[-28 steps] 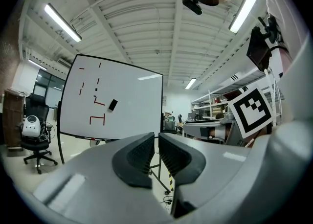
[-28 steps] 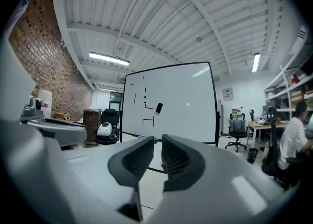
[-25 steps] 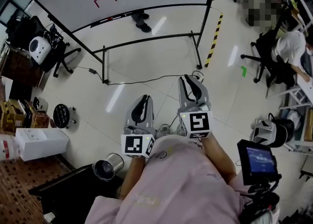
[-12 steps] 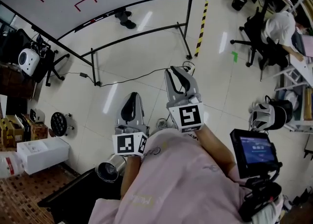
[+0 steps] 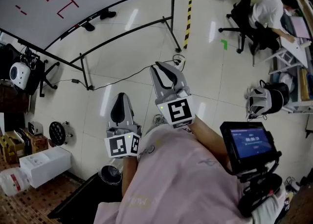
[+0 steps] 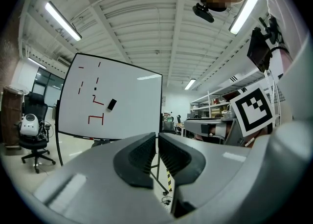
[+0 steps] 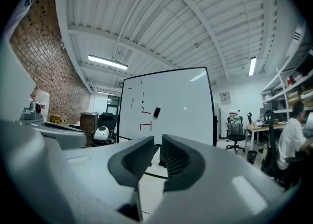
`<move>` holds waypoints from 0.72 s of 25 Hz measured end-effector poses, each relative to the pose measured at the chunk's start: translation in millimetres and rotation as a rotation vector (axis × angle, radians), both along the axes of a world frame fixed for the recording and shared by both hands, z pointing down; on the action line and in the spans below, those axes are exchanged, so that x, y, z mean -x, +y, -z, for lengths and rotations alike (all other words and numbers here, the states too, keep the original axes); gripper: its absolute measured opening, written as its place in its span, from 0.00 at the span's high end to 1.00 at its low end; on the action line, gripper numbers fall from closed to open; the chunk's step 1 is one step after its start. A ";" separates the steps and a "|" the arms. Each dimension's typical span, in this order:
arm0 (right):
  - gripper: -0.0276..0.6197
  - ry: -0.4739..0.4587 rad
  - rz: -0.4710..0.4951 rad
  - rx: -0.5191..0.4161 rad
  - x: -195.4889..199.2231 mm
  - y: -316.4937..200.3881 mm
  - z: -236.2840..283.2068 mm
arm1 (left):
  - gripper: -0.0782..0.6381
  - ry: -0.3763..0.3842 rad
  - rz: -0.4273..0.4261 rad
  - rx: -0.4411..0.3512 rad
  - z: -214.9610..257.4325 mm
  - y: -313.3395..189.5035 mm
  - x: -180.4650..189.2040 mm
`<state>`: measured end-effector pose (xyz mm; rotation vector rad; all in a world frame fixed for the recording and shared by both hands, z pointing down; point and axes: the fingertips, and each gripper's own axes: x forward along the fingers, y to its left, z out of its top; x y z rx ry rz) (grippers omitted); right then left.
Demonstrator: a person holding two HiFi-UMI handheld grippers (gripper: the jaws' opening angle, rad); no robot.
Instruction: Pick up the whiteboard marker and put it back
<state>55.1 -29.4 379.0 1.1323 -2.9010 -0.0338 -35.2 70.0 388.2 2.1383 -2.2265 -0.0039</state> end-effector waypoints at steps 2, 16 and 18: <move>0.89 -0.003 0.002 -0.002 -1.0 0.7 -0.2 | 0.86 0.000 0.005 0.000 -0.7 0.7 -0.4; 0.94 -0.033 0.032 -0.025 -8.4 4.4 7.4 | 0.86 -0.007 -0.002 -0.006 -0.4 -0.2 -6.4; 0.95 -0.044 0.034 -0.033 -7.7 5.9 10.9 | 0.86 -0.008 -0.005 -0.010 0.3 -0.5 -6.8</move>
